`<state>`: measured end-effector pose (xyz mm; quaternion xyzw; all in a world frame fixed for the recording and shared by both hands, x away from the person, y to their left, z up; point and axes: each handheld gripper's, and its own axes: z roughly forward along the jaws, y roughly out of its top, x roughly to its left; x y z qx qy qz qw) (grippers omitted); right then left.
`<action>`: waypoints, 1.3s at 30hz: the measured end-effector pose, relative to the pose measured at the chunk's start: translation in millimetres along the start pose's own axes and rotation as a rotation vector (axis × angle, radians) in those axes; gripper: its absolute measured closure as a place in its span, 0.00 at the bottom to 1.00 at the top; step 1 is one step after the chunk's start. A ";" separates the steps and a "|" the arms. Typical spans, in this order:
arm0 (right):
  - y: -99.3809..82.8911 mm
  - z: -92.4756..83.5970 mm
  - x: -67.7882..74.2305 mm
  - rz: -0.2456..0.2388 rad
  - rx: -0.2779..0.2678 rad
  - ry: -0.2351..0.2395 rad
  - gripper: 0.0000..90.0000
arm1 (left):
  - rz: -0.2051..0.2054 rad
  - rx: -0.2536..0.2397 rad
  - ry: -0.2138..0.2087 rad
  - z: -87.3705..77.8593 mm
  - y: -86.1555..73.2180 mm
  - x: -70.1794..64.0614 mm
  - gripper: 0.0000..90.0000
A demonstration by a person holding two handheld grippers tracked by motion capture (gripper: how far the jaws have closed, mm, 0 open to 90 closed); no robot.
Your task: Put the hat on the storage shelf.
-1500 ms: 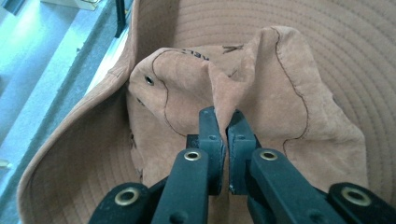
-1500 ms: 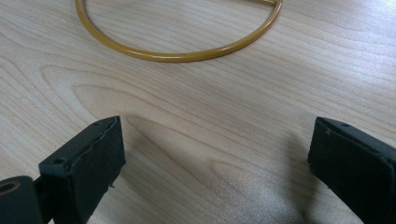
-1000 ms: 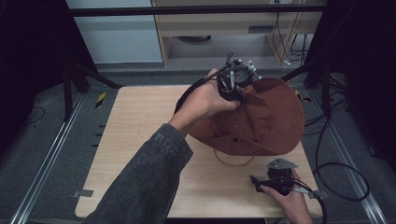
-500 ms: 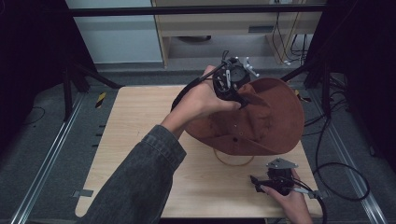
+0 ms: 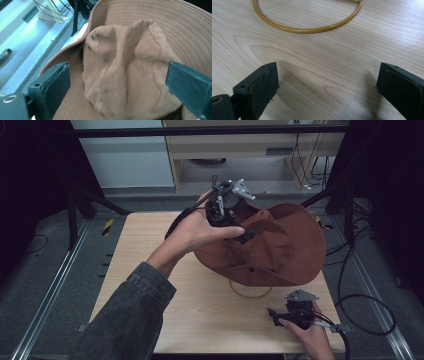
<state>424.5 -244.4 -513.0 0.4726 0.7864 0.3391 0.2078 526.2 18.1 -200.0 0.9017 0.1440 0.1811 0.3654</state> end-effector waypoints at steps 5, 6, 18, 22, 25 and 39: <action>0.0 0.0 0.0 0.000 0.000 0.000 0.05 | -0.022 -0.060 0.031 -24.3 -25.3 6.4 0.05; -0.1 -0.1 0.0 -0.001 0.000 0.001 0.05 | -0.031 -0.068 0.033 -28.2 -30.5 7.4 0.05; -0.1 -0.1 0.0 -0.001 0.000 0.001 0.05 | -0.106 -0.065 0.136 -68.1 -122.9 18.7 0.04; -0.1 -0.1 0.0 -0.001 -0.001 0.001 0.05 | -0.137 -0.063 0.155 -72.8 -153.6 19.1 0.04; -0.1 -0.1 0.0 -0.002 -0.001 0.001 0.05 | -0.157 -0.061 0.156 -72.5 -169.9 18.0 0.03; -0.1 -0.1 0.0 -0.001 -0.001 0.001 0.05 | -0.221 0.057 0.173 -39.2 -246.9 3.7 0.04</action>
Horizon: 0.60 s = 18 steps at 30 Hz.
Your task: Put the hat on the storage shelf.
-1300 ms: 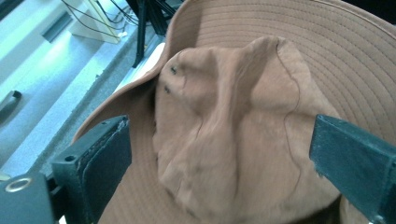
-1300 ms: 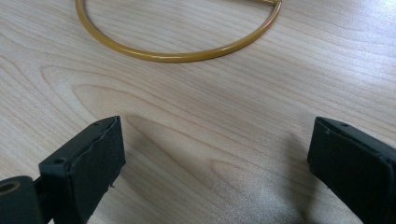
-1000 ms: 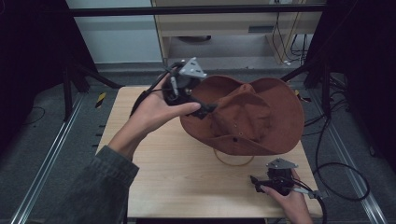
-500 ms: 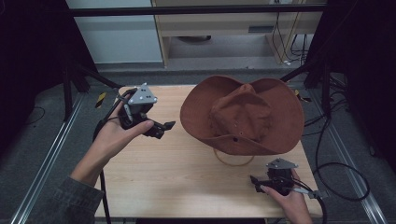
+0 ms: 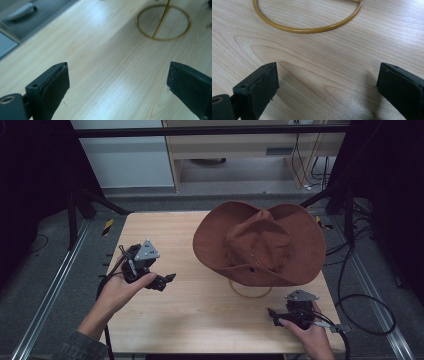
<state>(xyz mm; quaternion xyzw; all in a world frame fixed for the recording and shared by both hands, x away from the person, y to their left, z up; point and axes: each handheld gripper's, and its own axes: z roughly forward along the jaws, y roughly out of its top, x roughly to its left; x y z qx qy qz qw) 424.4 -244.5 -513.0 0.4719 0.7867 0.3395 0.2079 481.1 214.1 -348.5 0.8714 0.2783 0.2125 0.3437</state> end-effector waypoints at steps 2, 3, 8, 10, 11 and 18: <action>0.0 0.0 0.0 0.000 0.000 0.000 0.05 | -0.007 0.029 0.005 9.1 -11.8 -0.3 0.04; 0.0 0.0 0.0 0.000 0.000 0.000 0.05 | -0.010 0.045 0.009 13.6 -17.9 -0.2 0.04; 0.0 0.0 0.0 0.000 0.000 0.000 0.05 | -0.057 0.085 0.022 34.1 -47.9 -1.0 0.05; 0.0 0.0 0.0 0.000 0.000 0.000 0.05 | -0.084 0.097 0.021 41.9 -61.6 -1.4 0.05; 0.0 0.0 0.0 0.000 0.000 0.000 0.05 | -0.099 0.104 0.022 45.2 -68.6 -2.1 0.05; 0.0 0.0 0.0 0.000 0.000 0.000 0.05 | -0.173 0.114 0.045 56.2 -109.6 -5.1 0.05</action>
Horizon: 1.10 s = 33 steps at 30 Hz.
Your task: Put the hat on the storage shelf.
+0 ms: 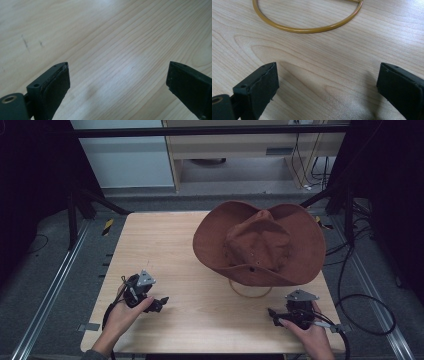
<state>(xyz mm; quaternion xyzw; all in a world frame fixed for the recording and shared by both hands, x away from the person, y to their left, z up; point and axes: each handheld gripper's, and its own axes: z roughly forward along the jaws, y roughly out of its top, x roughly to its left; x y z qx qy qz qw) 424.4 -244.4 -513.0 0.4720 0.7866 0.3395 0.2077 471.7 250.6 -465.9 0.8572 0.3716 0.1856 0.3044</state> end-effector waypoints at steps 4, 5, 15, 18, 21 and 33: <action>0.0 0.0 0.0 0.000 0.000 0.000 0.05 | -0.048 -0.005 0.020 3.6 -15.7 8.2 0.05; 0.0 0.0 0.0 0.000 0.000 0.000 0.05 | -0.058 -0.008 0.024 4.0 -18.6 10.3 0.05; 0.0 0.0 0.0 0.000 0.000 0.000 0.05 | -0.107 -0.035 0.044 3.5 -33.4 22.6 0.04; 0.0 0.0 0.0 0.000 0.000 0.000 0.05 | -0.115 -0.022 0.045 6.2 -37.4 25.5 0.04; 0.0 0.0 0.0 0.000 0.000 0.000 0.05 | -0.128 -0.019 0.046 9.2 -40.2 26.6 0.04; 0.0 0.0 0.0 0.000 0.000 0.000 0.05 | -0.157 -0.061 0.047 16.0 -50.8 28.5 0.00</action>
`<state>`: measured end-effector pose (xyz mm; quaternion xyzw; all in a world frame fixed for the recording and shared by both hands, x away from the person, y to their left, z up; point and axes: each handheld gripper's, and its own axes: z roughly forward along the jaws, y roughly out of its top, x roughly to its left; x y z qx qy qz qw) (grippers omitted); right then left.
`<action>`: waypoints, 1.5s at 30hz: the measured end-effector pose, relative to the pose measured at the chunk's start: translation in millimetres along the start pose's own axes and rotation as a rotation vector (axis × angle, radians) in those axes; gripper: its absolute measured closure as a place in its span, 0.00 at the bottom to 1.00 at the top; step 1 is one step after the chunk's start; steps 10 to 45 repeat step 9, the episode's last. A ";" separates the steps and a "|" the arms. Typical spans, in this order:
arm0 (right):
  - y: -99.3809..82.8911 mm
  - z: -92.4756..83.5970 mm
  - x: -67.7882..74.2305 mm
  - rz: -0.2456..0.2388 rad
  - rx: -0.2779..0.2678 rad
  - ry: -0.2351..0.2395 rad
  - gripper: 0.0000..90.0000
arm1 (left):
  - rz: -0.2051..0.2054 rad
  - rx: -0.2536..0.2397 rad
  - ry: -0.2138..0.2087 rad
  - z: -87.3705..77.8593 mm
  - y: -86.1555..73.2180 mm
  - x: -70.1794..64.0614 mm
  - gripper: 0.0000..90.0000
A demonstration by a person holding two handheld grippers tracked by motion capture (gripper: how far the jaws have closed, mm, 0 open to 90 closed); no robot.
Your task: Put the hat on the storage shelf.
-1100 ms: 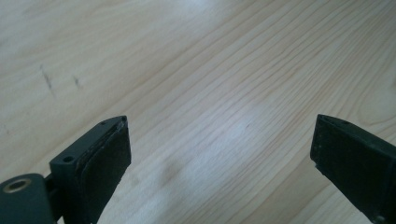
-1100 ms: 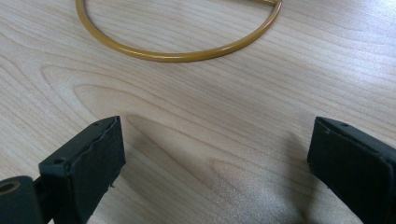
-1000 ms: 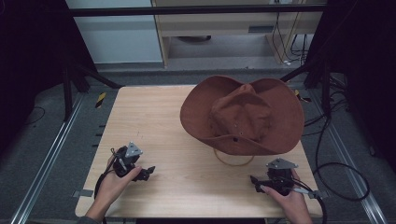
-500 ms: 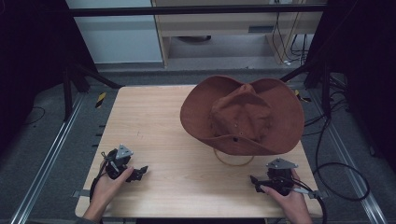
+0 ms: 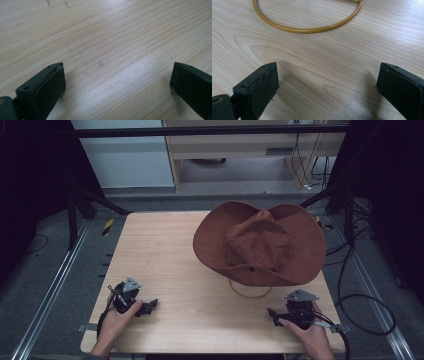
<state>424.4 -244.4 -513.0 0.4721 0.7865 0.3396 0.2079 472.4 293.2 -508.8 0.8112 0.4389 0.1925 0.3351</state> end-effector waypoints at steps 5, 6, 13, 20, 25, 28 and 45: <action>0.0 0.0 0.0 0.000 0.000 0.000 0.05 | -0.003 0.001 0.007 -0.4 -0.3 -0.8 0.00; -0.1 0.0 0.0 -0.001 0.000 0.000 0.05 | -0.004 0.000 0.008 -0.4 -0.4 -0.9 0.00; 0.0 0.0 0.0 -0.001 0.000 0.000 0.05 | -0.005 0.000 0.009 -0.5 -0.5 -1.0 0.00; 0.0 0.0 0.0 -0.001 0.000 0.000 0.05 | -0.005 0.000 0.009 -0.5 -0.5 -1.0 0.00; 0.0 0.0 0.0 -0.001 0.000 0.000 0.05 | -0.005 0.000 0.009 -0.5 -0.5 -1.0 0.00; 0.0 0.0 0.0 -0.001 0.000 0.000 0.05 | -0.005 0.000 0.009 -0.5 -0.5 -1.0 0.00; 0.0 0.0 0.0 -0.001 0.000 0.000 0.05 | -0.005 0.000 0.009 -0.5 -0.5 -1.0 0.00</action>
